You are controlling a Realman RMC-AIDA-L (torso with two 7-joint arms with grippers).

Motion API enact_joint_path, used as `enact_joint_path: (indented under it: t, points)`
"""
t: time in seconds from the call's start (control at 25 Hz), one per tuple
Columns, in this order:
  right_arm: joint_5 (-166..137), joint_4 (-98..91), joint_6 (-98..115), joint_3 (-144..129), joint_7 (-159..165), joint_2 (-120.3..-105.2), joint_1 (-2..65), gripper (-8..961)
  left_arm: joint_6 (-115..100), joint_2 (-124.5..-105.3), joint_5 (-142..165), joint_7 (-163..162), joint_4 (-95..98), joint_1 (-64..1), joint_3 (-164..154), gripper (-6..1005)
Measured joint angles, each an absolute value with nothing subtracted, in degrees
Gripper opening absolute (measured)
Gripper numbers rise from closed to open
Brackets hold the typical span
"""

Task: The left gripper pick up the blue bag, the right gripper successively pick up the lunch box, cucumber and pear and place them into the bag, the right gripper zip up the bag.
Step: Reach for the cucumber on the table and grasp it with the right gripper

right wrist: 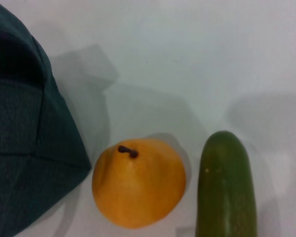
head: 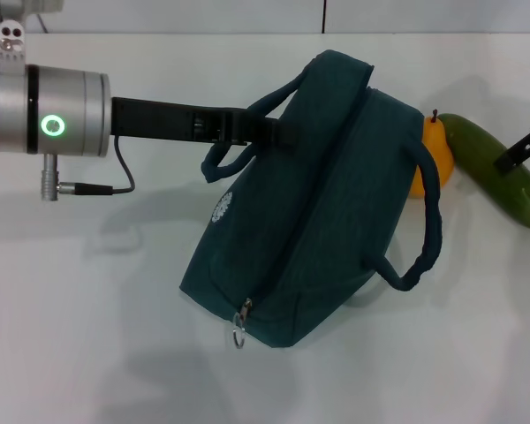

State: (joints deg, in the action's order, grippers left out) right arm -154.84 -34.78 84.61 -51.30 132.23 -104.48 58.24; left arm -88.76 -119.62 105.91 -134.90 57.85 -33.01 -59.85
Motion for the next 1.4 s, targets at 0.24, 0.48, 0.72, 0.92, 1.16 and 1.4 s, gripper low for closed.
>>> enact_joint_path:
  t: [0.24,0.48,0.72,0.92,1.16,1.4]
  points:
    - [-154.9,-34.2,82.5,-51.9,132.3,-105.79,58.2,841,-88.8,-119.62,105.6,-134.7,57.6,-33.0,-59.9,57]
    - [-156.6,-31.5,78.7,-52.1,132.3,-106.83,58.3,837,-88.8,-119.62,105.5,-134.6,57.6,-33.0,-59.9,57]
    - [-157.3,-30.9,77.0,-52.1,132.3,-107.32,58.4,828,-88.5,-119.62,105.5,-134.6,57.6,-33.0,-59.9,57]
    - [-157.6,-29.6,75.3,-52.5,132.4,-107.59,58.4,801,-88.3,-119.62,105.5,-134.6,57.6,-33.0,-59.9,57]
    - [-157.8,-28.8,74.2,-52.6,132.4,-107.69,58.5,751,-88.2,-119.62,105.5,-134.6,57.6,-33.1,-59.9,58]
    - [-157.9,-28.3,73.5,-52.6,132.5,-107.69,58.6,724,-88.1,-119.62,105.5,-134.4,57.6,-33.4,-59.8,58]
